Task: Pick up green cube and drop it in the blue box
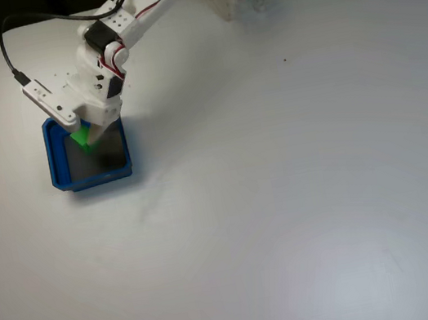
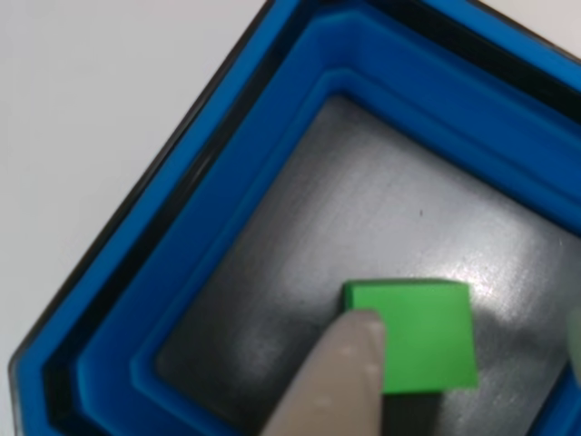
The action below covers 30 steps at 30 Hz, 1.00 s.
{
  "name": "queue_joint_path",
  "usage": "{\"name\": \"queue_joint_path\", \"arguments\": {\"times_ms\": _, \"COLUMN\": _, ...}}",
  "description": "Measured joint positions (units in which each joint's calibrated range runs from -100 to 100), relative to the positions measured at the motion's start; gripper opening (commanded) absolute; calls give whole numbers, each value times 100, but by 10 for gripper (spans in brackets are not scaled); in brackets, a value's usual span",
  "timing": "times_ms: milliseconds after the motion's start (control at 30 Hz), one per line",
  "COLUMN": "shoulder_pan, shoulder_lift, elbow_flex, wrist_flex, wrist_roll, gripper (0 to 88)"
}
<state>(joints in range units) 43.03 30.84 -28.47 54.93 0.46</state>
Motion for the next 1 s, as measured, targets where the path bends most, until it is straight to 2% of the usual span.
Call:
{"name": "queue_joint_path", "arguments": {"times_ms": 533, "shoulder_pan": 0, "shoulder_lift": -75, "elbow_flex": 0, "wrist_flex": 0, "wrist_roll": 0, "gripper": 170}}
{"name": "queue_joint_path", "arguments": {"times_ms": 1000, "shoulder_pan": 0, "shoulder_lift": -2638, "elbow_flex": 224, "wrist_flex": 0, "wrist_roll": 0, "gripper": 169}}
